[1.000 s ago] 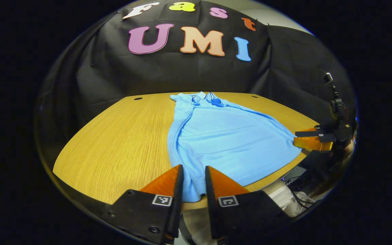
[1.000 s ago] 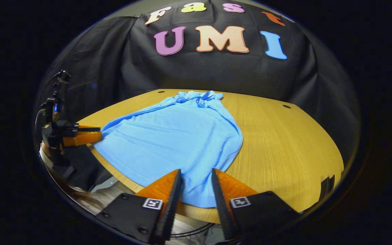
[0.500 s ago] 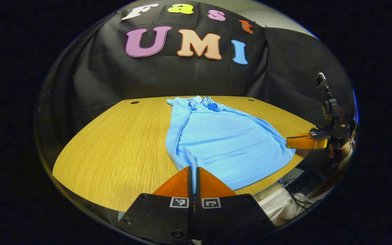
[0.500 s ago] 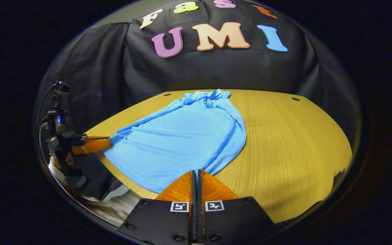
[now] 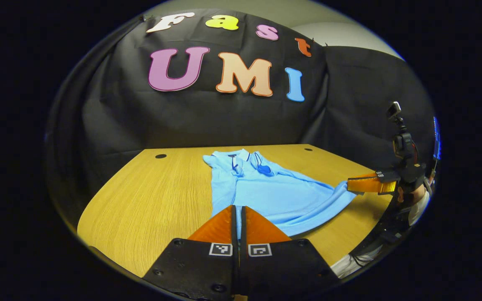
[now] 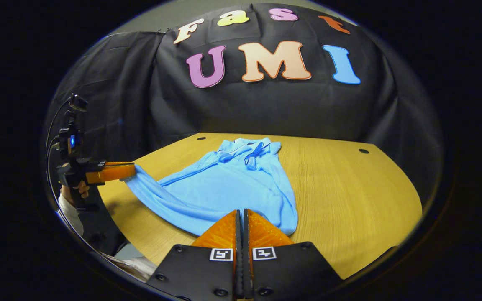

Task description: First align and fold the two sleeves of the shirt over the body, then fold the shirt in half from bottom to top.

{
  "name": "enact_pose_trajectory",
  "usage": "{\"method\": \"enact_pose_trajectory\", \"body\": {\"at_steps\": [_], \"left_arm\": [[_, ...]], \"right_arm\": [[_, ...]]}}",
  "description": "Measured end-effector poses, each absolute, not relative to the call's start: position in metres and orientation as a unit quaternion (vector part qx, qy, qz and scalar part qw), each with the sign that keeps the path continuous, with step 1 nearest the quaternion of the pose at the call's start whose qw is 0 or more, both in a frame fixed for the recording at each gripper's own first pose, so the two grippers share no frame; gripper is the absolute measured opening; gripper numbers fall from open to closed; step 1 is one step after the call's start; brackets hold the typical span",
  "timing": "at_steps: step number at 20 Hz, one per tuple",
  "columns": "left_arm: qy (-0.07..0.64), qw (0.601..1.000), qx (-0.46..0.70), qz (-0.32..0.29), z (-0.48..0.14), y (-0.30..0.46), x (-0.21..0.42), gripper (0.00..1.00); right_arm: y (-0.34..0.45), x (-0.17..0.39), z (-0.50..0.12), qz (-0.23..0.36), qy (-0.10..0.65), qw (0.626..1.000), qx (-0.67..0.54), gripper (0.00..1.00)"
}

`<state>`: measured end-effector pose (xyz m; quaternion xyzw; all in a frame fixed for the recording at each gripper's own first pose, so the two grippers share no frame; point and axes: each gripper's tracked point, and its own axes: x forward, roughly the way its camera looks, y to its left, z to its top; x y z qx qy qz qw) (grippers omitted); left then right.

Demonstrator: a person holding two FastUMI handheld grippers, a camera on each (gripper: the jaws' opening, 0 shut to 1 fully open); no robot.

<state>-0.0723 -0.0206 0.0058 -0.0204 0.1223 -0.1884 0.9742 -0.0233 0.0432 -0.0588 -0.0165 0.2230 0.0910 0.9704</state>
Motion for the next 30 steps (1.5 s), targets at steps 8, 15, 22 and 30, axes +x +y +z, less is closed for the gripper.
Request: {"method": "enact_pose_trajectory", "body": {"at_steps": [8,15,22,30], "left_arm": [[0.106,0.984,-0.049,-0.138,0.038,-0.005,0.051,0.00],[0.093,0.992,-0.029,-0.080,0.033,-0.004,0.163,0.00],[0.095,0.995,-0.028,-0.030,0.013,-0.001,0.243,0.00],[0.102,0.994,-0.028,0.005,-0.003,0.017,0.253,0.78]], "right_arm": [[0.019,0.098,-0.024,0.057,0.200,0.978,-0.012,0.02],[0.015,0.218,-0.044,0.019,0.212,0.977,0.004,0.02],[-0.023,0.296,-0.079,-0.046,0.203,0.975,0.081,0.03],[-0.028,0.311,-0.089,-0.042,0.196,0.975,0.100,0.56]]}}
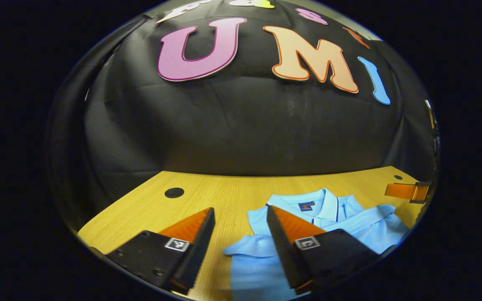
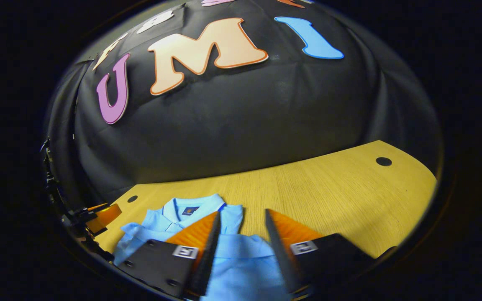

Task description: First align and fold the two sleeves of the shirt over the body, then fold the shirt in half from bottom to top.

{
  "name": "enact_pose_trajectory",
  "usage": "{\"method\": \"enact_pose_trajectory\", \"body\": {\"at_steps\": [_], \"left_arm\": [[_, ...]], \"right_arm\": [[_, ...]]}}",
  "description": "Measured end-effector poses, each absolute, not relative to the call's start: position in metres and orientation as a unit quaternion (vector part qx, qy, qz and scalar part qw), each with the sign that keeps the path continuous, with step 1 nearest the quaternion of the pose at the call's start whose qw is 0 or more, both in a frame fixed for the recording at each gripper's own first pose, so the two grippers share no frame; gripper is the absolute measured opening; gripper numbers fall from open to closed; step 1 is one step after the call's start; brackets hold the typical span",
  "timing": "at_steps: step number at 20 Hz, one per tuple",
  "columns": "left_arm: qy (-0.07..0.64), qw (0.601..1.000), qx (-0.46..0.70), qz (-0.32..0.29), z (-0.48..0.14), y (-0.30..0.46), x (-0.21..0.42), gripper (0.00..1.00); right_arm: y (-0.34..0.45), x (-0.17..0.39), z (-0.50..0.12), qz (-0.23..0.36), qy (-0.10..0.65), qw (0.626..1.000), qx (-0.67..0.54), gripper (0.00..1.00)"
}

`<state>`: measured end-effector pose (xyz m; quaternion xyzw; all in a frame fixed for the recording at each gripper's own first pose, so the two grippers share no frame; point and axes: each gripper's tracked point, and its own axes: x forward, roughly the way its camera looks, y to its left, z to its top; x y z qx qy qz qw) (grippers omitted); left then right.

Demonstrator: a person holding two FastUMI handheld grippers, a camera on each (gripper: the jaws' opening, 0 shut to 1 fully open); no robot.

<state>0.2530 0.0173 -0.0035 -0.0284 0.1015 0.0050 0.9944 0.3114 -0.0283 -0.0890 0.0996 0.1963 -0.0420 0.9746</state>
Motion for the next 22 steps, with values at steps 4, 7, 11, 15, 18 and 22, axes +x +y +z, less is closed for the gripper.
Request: {"method": "enact_pose_trajectory", "body": {"at_steps": [4,7,11,15,18,22], "left_arm": [[0.061,0.996,-0.061,0.013,0.033,0.037,0.210,0.96],[0.017,0.999,-0.048,0.007,0.059,0.043,0.159,0.94],[-0.013,1.000,-0.009,-0.014,0.068,0.030,0.085,0.93],[-0.029,0.999,-0.026,-0.036,0.069,0.013,0.030,0.93],[-0.031,0.998,-0.037,-0.043,0.067,0.014,0.010,0.93],[-0.028,0.998,-0.021,-0.052,0.063,0.009,0.003,0.93]], "right_arm": [[-0.015,0.270,-0.054,-0.011,0.162,0.980,0.115,0.98],[-0.006,0.220,-0.027,0.014,0.131,0.982,0.136,0.98],[0.003,0.156,-0.004,0.032,0.092,0.990,0.099,0.98],[0.024,0.101,0.006,0.056,0.056,0.995,0.060,0.97],[0.030,0.077,0.005,0.063,0.045,0.996,0.054,0.97],[0.029,0.065,-0.008,0.068,0.057,0.994,0.070,0.97]]}}
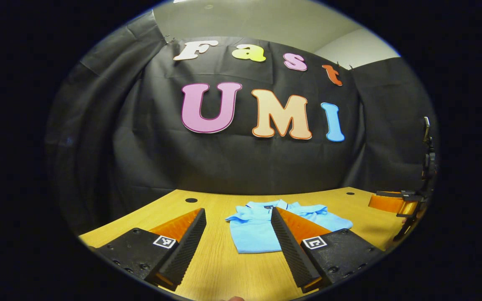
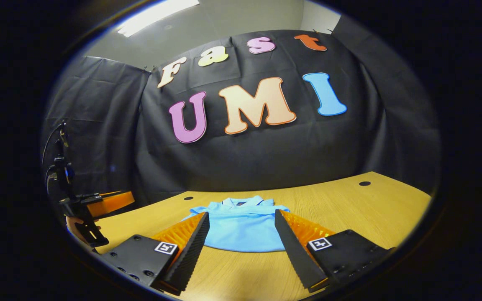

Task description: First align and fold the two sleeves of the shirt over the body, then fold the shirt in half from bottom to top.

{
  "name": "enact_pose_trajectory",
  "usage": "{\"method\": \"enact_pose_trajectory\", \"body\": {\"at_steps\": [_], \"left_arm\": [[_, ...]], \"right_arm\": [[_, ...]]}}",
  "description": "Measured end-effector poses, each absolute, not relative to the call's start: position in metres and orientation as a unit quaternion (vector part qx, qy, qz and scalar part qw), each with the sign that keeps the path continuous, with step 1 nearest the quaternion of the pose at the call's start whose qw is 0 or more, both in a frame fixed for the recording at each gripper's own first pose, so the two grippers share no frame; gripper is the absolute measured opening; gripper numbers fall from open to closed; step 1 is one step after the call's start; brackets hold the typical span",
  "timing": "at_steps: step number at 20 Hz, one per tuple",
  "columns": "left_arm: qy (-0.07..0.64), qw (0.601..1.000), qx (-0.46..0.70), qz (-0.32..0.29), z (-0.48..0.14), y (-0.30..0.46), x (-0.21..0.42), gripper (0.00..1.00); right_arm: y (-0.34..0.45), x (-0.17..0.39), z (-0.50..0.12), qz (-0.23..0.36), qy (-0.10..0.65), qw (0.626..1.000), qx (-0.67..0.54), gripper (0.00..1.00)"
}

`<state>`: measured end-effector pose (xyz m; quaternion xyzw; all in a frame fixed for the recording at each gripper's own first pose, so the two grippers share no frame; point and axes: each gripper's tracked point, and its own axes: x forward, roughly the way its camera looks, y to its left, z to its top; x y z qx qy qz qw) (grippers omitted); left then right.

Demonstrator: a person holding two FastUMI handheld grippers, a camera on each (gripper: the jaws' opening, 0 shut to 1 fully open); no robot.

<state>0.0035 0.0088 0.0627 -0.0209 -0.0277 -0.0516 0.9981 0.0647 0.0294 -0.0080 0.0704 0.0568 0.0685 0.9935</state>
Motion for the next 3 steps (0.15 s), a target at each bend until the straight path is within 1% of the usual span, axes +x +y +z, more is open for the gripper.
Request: {"method": "enact_pose_trajectory", "body": {"at_steps": [3], "left_arm": [[-0.029,0.998,-0.013,-0.056,0.0623,0.0052,0.0028,0.93]], "right_arm": [[0.0201,0.0690,-0.0138,0.057,0.062,0.994,0.065,0.98]]}}
